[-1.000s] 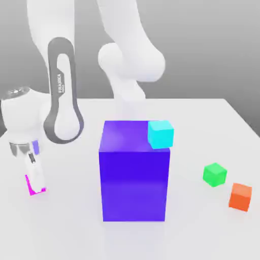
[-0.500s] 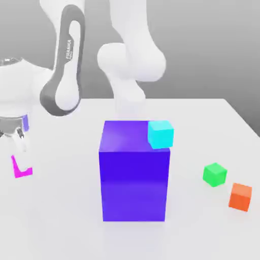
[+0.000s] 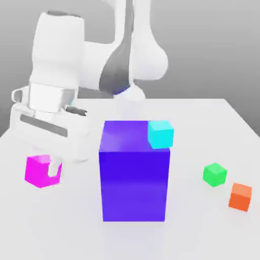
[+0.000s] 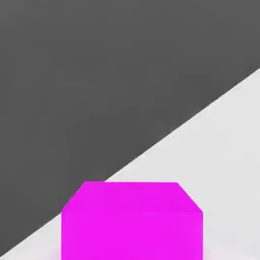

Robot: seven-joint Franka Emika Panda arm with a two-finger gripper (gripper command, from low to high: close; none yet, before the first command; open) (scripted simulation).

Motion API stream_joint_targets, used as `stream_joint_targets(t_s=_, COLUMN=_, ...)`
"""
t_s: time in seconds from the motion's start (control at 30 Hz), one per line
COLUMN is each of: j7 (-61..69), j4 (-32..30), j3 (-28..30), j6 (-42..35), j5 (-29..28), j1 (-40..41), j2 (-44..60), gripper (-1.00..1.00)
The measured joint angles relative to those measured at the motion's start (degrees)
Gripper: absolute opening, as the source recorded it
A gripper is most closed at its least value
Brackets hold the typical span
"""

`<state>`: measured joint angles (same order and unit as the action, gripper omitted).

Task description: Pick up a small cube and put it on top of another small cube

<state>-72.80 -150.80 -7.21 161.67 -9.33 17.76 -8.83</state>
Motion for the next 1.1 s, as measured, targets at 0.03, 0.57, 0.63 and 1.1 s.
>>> stream_joint_targets(t_s=0.03, j7=-0.6, j4=-0.3, j3=-1.6, j6=-0.5, j5=0.3, j1=-1.6, j2=-0.5, gripper=-1.0)
stream_joint_targets(t_s=0.57, j7=-9.1, j4=-8.7, j3=-26.8, j6=-6.1, j5=10.6, j1=-31.8, j2=-3.2, gripper=-1.0)
stream_joint_targets(t_s=0.63, j7=-6.9, j4=-10.7, j3=-26.4, j6=-6.8, j5=15.0, j1=-35.3, j2=-3.9, gripper=-1.0)
stream_joint_targets(t_s=1.1, j7=-12.5, j4=-15.4, j3=-27.7, j6=-1.9, j5=9.1, j1=-34.6, j2=4.6, gripper=-1.0)
